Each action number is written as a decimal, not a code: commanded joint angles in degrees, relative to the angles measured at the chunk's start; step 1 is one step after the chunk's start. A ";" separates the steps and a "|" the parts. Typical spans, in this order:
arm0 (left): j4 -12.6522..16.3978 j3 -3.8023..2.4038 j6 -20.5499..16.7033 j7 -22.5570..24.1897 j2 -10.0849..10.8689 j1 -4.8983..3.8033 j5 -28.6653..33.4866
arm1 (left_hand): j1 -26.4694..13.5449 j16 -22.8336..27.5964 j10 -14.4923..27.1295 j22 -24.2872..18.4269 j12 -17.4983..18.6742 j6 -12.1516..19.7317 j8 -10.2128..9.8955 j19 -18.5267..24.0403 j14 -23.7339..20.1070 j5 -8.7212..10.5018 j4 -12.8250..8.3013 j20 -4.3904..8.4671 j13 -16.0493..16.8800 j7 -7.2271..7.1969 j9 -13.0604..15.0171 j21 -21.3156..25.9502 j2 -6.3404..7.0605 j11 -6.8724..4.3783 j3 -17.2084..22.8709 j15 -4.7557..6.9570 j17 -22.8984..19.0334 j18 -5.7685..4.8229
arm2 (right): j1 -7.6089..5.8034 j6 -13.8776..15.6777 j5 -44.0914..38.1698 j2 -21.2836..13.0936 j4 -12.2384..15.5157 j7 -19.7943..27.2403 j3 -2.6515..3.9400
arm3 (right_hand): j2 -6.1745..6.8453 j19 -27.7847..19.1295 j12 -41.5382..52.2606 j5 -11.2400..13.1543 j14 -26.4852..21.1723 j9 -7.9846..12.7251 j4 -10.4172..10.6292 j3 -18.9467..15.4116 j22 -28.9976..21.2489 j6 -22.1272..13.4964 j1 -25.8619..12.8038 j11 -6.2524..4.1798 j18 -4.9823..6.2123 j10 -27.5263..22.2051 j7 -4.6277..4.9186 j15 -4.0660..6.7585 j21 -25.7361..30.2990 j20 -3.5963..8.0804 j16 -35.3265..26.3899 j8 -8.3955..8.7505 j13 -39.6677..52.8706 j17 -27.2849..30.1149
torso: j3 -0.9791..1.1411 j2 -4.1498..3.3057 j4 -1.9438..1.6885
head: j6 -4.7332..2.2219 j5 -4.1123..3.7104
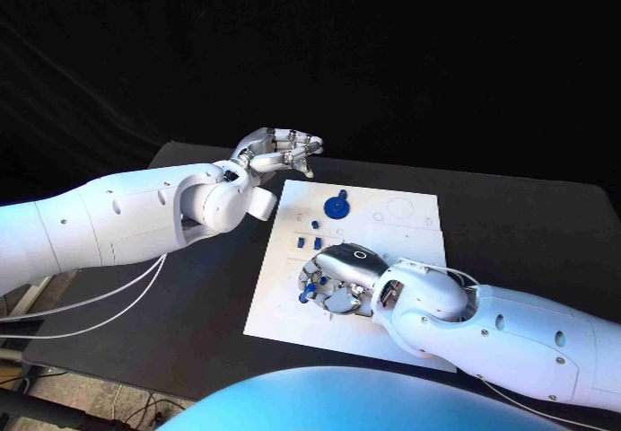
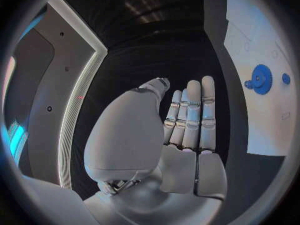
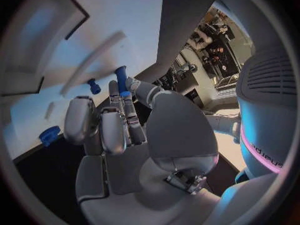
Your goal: Assemble the parts on the task board
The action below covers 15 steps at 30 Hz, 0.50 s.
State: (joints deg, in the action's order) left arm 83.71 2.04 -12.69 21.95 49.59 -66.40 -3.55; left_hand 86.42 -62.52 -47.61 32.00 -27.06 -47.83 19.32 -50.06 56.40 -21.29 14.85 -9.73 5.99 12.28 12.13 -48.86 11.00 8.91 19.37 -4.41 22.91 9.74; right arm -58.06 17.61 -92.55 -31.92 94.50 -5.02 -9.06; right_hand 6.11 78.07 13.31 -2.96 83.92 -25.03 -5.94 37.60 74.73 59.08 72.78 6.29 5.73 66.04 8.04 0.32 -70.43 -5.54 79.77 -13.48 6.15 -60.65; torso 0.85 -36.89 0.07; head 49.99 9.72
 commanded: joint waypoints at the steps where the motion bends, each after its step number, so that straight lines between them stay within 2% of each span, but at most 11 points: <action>1: 0.14 -0.06 0.87 0.25 -0.05 -0.04 0.32 | 0.23 0.02 0.26 0.07 -0.40 0.27 0.21 0.22 -0.31 -0.13 -0.09 -0.26 0.06 0.01 0.09 -0.09 -0.03 -0.03 0.23 -0.19 -0.07 0.70 | 0.13 -1.97 -2.22 0.29 -0.22 -1.42 -0.11 | -0.95 -0.23 0.10 -0.29 0.85 -0.06 -0.20 0.21 -0.08 -0.01 1.11 -2.14 -0.62 1.74 0.30 0.05 0.42 -0.02 0.04 -0.32 0.03 0.14 | 0.01 0.03 -0.01 | 0.01 -0.02; 6: 0.13 -0.06 0.85 0.24 -0.06 -0.04 0.32 | 0.23 0.02 0.26 0.07 -0.40 0.27 0.21 0.22 -0.31 -0.13 -0.09 -0.26 0.06 0.01 0.09 -0.09 -0.03 -0.03 0.23 -0.19 -0.07 0.70 | 0.30 -1.80 -3.17 0.86 -0.27 -1.66 -0.25 | -0.34 -0.46 -0.12 -0.23 0.80 -0.08 -0.36 -0.01 -0.26 -0.34 0.69 -2.04 -0.54 1.46 0.37 -0.03 0.75 -0.08 -0.02 -0.26 0.01 0.30 | -0.01 0.01 -0.03 | 0.01 -0.03; 15: 0.12 -0.06 0.79 0.13 -0.03 -0.04 0.32 | 0.23 0.02 0.26 0.07 -0.40 0.27 0.21 0.22 -0.31 -0.13 -0.09 -0.26 0.06 0.01 0.09 -0.09 -0.03 -0.03 0.23 -0.19 -0.07 0.70 | 0.49 -1.32 -1.82 1.26 -0.44 -0.93 -0.36 | 2.63 -0.80 -2.17 -2.18 0.69 0.60 0.88 -1.96 -0.40 -3.16 -2.70 -0.83 -0.48 -1.45 1.36 -1.03 1.38 -0.90 0.04 1.31 -0.82 0.61 | -0.06 0.03 -0.01 | 0.01 -0.09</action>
State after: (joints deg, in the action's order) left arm 83.71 2.04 -12.69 21.86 49.63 -66.40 -3.54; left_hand 86.42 -62.52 -47.61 31.99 -27.06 -47.83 19.31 -50.06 56.40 -21.29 14.85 -9.73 5.98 12.28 12.13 -48.86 11.00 8.91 19.37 -4.41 22.91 9.74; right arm -57.89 17.49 -94.22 -30.82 94.07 -5.95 -9.17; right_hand 7.91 77.35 11.37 -4.87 84.13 -24.55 -5.04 35.95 74.38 56.23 70.98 5.04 5.73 64.92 9.39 -0.33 -69.32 -6.26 79.77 -12.37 5.48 -60.08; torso 0.82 -36.88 0.03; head 50.01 9.62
